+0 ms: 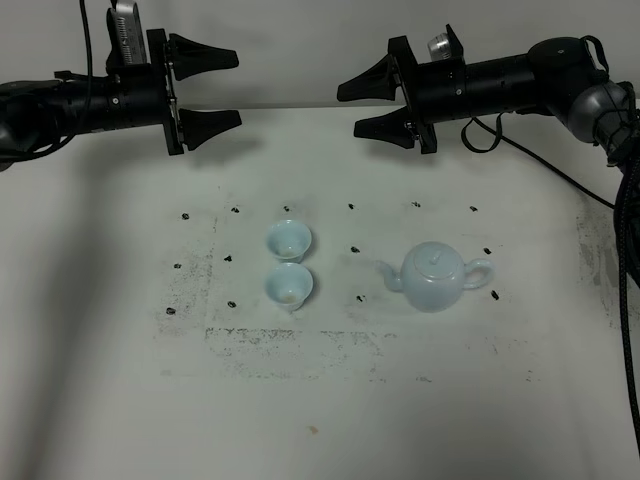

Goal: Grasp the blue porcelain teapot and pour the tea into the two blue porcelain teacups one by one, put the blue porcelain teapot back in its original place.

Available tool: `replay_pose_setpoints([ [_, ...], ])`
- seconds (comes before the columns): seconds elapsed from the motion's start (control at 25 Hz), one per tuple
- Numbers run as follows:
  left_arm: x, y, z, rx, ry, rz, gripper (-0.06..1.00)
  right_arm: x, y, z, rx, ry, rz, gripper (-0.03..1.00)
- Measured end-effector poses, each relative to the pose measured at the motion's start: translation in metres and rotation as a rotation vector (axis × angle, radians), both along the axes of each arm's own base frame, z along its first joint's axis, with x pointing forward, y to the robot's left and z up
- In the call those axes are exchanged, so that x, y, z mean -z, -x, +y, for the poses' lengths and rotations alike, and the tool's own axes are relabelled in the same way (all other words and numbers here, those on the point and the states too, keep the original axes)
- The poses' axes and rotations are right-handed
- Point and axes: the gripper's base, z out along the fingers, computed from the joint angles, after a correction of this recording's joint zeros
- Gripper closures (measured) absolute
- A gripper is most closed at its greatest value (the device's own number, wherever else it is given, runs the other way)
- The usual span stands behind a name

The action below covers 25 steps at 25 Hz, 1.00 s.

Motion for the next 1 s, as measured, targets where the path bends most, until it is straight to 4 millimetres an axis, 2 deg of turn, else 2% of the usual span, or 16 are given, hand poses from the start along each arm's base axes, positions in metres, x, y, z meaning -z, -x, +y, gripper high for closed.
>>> replay_pose_setpoints([
  [0.36,0.000,0.000,0.000,0.000,0.000,0.000,0.19,0.002,0.000,0.000,-0.005,0.019,-0.001,0.41],
  [0.52,-0.003,0.000,0.006,-0.009,-0.002,0.021,0.22,0.004,0.000,-0.009,-0.009,0.089,-0.010,0.41],
  [0.6,-0.011,0.001,0.012,-0.010,-0.028,0.029,0.24,-0.001,0.000,-0.016,-0.003,0.120,-0.023,0.41],
  [0.72,-0.042,0.007,0.021,0.002,-0.123,-0.011,0.25,-0.014,0.000,-0.028,0.011,0.157,-0.053,0.41],
  [0.88,-0.116,0.028,0.033,0.006,-0.308,-0.124,0.26,-0.037,0.002,-0.044,0.019,0.255,-0.111,0.41],
  [1.0,-0.181,0.055,0.050,-0.038,-0.463,-0.226,0.26,-0.052,0.004,-0.057,0.030,0.331,-0.145,0.41],
])
